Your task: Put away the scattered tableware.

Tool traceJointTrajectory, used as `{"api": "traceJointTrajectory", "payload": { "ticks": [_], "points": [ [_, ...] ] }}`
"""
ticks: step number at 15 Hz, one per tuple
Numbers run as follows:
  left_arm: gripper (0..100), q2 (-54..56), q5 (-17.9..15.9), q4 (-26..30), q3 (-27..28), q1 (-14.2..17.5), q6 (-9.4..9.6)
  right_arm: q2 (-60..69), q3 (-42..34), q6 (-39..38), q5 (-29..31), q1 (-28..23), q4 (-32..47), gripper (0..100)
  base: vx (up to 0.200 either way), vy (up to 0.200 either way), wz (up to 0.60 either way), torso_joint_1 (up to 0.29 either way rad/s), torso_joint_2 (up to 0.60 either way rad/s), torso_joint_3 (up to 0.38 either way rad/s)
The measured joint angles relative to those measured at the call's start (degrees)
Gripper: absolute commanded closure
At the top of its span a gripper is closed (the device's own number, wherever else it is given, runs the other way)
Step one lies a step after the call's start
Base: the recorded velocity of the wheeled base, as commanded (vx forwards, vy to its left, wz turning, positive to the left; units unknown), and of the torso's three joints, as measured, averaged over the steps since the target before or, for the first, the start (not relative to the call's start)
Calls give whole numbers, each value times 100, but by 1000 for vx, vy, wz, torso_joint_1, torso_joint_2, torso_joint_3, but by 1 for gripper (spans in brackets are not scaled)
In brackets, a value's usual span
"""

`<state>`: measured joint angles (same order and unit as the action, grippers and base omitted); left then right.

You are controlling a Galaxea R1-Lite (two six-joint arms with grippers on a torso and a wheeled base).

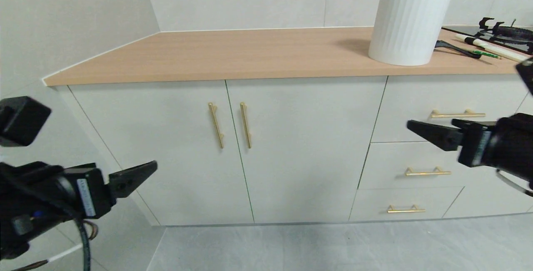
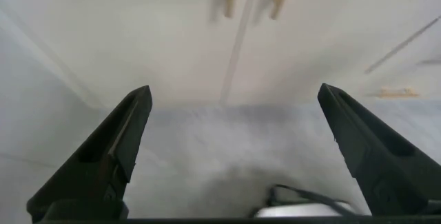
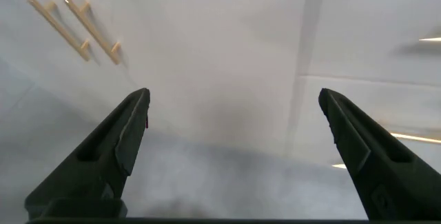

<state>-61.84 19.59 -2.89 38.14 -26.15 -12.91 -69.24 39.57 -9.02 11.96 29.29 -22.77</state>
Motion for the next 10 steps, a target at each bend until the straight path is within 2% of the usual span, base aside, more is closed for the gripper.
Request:
{"api": "traceJointTrajectory", "payload": {
  "ticks": [2, 5, 7, 10],
  "points": [
    [0, 833, 22, 13, -422, 308, 589, 1173, -600, 300, 128, -155, 39, 0, 0, 0, 0, 0, 0, 0],
    [0, 2100, 17, 60, -833, 727, 1201, 2804, -1235, 607, 165, -951, 430, 0, 0, 0, 0, 0, 0, 0],
    [0, 2935, 15, 199, -970, 1000, 1537, 3777, -1435, 827, 178, -1336, 1030, 0, 0, 0, 0, 0, 0, 0],
    [0, 4197, 4, 645, -1075, 1463, 1838, 5177, -1596, 1115, 191, -1843, 2188, 0, 0, 0, 0, 0, 0, 0]
  ]
}}
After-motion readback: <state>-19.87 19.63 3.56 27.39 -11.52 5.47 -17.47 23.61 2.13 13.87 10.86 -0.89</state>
